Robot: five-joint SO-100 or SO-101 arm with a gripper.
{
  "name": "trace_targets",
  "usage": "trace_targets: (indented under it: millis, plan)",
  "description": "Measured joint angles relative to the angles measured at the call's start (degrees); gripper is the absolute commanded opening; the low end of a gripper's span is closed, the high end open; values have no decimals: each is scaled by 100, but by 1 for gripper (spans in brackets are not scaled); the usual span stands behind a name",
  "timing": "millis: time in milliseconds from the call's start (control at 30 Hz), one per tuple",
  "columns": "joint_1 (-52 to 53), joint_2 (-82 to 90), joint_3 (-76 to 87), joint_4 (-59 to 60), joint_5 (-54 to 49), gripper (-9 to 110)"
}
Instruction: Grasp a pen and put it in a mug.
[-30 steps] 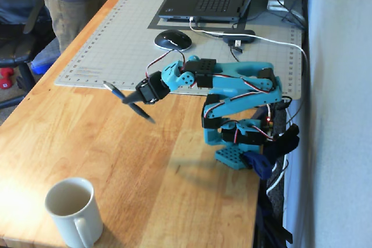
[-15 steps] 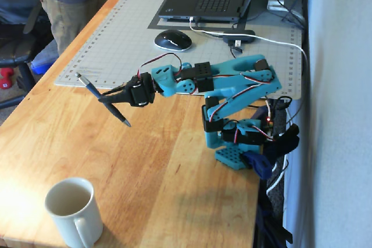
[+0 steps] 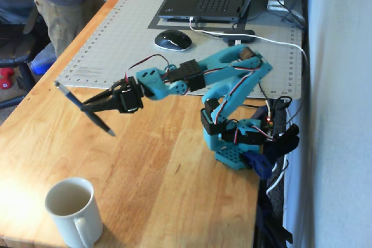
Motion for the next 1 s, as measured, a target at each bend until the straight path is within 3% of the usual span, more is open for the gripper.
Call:
trace_targets:
  millis: [467,1000]
  plan:
    - [-896,-2769,-747,-3718,0,0]
    - [-1415,-4922,-1942,-4280,0,0]
